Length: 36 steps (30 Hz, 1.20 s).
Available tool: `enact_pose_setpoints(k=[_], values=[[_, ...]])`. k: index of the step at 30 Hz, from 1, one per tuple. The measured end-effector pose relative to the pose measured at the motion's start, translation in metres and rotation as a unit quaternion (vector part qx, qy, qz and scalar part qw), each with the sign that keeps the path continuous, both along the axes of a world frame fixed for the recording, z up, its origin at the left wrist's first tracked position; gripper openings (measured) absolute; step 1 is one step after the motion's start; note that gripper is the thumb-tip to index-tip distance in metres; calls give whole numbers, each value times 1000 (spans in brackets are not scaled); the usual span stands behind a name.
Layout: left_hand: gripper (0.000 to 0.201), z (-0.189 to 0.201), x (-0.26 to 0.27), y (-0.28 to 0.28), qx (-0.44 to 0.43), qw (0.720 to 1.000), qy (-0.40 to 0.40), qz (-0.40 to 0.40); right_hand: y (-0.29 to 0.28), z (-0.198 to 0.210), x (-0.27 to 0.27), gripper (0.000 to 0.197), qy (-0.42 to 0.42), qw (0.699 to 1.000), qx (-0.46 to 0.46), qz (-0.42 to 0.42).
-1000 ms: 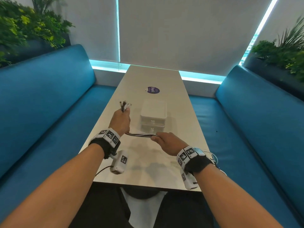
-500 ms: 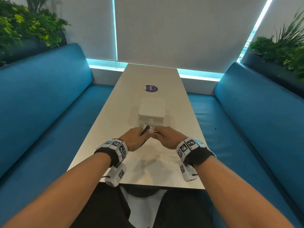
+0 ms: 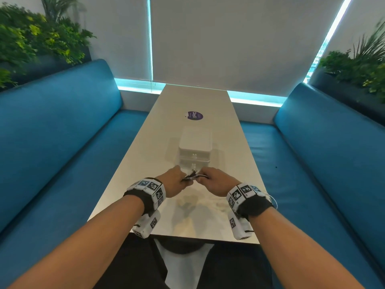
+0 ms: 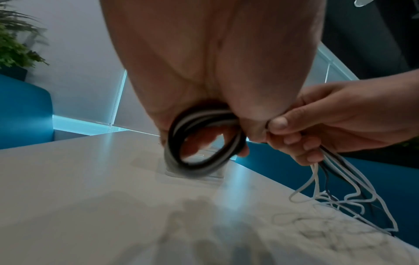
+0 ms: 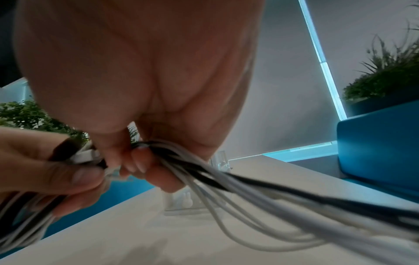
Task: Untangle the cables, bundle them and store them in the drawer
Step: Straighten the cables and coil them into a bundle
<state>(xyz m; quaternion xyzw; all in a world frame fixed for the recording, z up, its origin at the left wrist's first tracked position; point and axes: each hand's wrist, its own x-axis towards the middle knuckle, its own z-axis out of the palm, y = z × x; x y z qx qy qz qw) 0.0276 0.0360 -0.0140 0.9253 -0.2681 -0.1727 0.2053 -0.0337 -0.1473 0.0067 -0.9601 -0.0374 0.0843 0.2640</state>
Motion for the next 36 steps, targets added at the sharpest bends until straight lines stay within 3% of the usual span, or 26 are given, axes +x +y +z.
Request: enact_pose_setpoints(k=[2, 4, 8, 17, 23, 28, 30, 33, 36], values=[[31, 1, -2, -2, 42, 998, -31, -16, -2, -4, -1, 17, 4, 1000, 8, -5], [14, 4, -3, -5, 28, 999, -18, -31, -2, -7, -1, 20, -8, 1000, 12, -10], [26, 7, -7, -9, -2, 999, -30, -41, 1, -9, -2, 23, -32, 998, 39, -28], [32, 7, -14, -3, 83, 989, -110, -44, 3, -14, -2, 23, -23, 1000, -8, -6], [31, 10, -11, 2, 162, 965, -194, -67, -3, -18, -5, 23, -29, 999, -36, 1], [29, 17, -14, 0, 154, 967, -192, -58, -2, -15, -3, 29, -19, 998, -51, -11], [38, 19, -13, 1, 153, 968, -194, -45, -1, -13, -2, 29, -18, 998, -59, -7], [50, 20, -10, 2, 163, 958, -230, -47, -1, -10, -3, 28, -24, 998, -57, -4], [49, 20, -7, 4, 193, 946, -253, -67, -1, -9, -3, 29, -30, 998, -50, -4]])
